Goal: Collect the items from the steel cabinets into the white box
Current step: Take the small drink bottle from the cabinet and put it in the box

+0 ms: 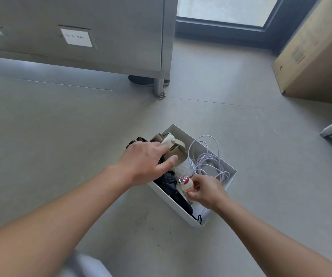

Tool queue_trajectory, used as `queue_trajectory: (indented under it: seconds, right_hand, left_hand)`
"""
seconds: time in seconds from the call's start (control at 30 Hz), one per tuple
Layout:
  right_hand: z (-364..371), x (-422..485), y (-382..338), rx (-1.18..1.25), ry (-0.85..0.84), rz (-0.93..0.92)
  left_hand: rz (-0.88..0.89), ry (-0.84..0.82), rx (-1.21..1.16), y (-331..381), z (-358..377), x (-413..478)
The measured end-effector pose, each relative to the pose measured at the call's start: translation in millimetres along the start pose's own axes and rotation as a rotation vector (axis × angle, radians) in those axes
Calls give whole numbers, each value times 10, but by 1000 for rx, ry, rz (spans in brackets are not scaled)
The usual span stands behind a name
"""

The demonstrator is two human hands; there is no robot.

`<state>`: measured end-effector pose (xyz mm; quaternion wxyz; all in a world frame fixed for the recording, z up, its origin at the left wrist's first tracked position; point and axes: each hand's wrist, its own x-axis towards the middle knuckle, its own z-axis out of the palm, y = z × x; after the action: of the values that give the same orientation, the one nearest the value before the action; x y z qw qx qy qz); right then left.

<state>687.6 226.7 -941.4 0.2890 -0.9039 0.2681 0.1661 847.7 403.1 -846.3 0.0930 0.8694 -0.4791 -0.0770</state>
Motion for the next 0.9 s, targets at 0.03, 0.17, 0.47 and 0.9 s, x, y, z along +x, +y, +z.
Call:
queue_trajectory:
  seconds: [0.03,0.17,0.47,0.9]
  right_hand:
    - [46,6,24,-34,-22,-6]
    - [138,8,135,-192,-69,-13]
    - [103,1,138,-225,1,-8]
    - [-972,68,-385,138,315,-84]
  left_hand:
    - [0,1,-5,-4,10,-11]
    - [-7,16,-30,-31,17,-23]
    - [-15,13,-25,3,-6,74]
    - [-47,47,-70,52,-76,300]
